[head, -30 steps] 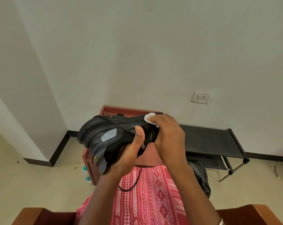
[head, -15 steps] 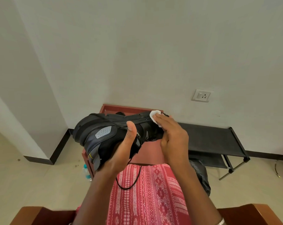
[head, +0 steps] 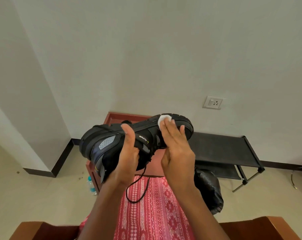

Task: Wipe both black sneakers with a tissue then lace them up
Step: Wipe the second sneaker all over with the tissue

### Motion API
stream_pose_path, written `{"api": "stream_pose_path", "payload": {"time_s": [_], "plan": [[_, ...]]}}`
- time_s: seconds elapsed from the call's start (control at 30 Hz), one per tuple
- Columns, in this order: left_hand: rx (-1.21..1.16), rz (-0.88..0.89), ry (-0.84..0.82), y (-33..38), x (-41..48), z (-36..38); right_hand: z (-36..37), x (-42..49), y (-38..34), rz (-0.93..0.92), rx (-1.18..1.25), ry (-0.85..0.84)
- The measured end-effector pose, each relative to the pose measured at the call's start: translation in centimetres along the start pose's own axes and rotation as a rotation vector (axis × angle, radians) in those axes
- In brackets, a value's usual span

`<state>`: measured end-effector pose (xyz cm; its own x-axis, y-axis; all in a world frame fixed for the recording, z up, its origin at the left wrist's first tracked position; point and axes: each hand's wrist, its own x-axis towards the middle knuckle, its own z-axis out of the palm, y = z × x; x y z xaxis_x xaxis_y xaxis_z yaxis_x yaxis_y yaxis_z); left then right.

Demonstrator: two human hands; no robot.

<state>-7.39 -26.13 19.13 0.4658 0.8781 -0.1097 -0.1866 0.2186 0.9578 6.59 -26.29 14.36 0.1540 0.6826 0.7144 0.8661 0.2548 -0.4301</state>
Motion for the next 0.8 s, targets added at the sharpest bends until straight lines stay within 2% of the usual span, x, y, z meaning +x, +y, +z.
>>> {"api": "stream_pose_path", "payload": {"time_s": [0.07,0.13,0.23,0.27,0.33,0.47,0.6,0.7,0.8], "plan": [[-0.064,0.039,-0.021,0.0,0.3,0.3,-0.1,-0.2,-1.2,0.031,0.022,0.02],[-0.224,0.048,0.001,0.2,0.6,0.9,-0.1,-0.8,-3.2,0.011,0.107,0.034],[-0.19,0.196,-0.05,-1.3,-0.1,-0.5,-0.1,-2.1,-5.6,-0.084,0.185,-0.005],[-0.201,0.191,-0.043,-1.1,-0.1,-0.7,-0.1,-2.2,-5.6,-0.108,0.182,-0.014],[-0.224,0.145,-0.008,-0.6,0.5,-0.7,0.0,-1.9,-4.7,-0.117,0.1,-0.004],[-0.28,0.217,-0.019,-0.7,1.5,-1.2,0.1,-0.3,-2.7,-0.047,-0.106,-0.075],[-0.272,0.194,0.013,-0.6,1.3,-1.1,-0.3,-1.1,-5.3,0.045,0.102,-0.046],[-0.269,0.207,0.033,-0.6,1.6,-1.6,-1.0,-2.8,-7.9,0.023,0.256,-0.095],[-0.253,0.174,0.038,-0.6,1.5,-2.0,-0.6,-2.5,-7.5,-0.003,0.2,-0.083]]}}
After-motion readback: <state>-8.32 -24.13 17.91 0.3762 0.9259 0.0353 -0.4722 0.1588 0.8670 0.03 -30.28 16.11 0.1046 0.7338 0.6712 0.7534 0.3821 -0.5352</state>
